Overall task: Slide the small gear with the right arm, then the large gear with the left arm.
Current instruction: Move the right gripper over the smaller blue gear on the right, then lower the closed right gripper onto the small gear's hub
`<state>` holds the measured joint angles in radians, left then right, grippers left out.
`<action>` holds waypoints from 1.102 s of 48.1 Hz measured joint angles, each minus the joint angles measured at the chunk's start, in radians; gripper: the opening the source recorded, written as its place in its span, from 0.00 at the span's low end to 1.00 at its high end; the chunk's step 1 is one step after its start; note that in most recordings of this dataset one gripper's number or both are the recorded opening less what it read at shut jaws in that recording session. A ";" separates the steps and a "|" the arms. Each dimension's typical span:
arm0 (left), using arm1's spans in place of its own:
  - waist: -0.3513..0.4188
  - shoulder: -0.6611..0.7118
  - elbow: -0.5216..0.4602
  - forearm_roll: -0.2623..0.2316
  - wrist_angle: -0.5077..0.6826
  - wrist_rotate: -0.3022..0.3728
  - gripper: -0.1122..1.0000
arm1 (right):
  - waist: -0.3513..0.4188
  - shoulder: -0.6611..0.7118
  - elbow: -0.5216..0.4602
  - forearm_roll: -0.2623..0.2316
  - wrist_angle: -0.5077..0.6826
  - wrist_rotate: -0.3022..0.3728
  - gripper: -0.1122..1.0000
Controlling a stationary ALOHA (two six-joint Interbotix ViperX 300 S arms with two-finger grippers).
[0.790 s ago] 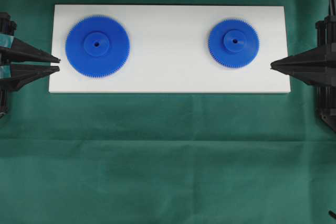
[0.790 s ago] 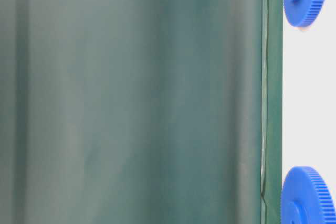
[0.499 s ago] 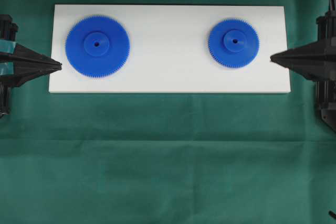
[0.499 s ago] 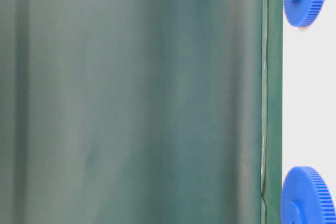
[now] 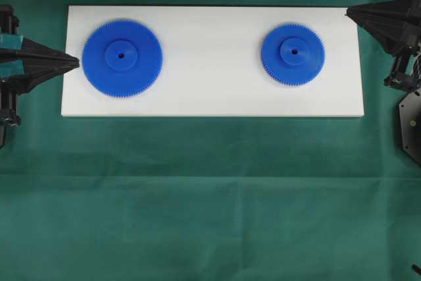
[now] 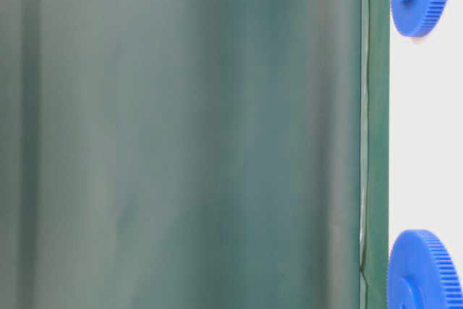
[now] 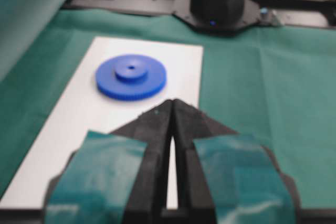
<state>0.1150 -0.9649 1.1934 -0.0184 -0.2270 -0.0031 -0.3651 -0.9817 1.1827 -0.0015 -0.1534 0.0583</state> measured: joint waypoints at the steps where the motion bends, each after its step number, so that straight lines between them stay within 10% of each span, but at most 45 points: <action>1: 0.002 0.000 0.000 0.002 -0.002 -0.002 0.10 | 0.000 0.002 -0.002 0.000 0.008 0.003 0.55; 20: 0.014 0.002 0.003 0.002 0.000 -0.002 0.10 | -0.046 0.140 -0.023 0.000 0.249 0.058 0.55; 53: 0.014 0.003 0.025 0.000 -0.002 -0.009 0.10 | -0.052 0.609 -0.067 -0.002 0.092 0.094 0.55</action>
<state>0.1289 -0.9618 1.2180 -0.0184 -0.2286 -0.0123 -0.4172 -0.3728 1.1152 -0.0031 -0.0614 0.1519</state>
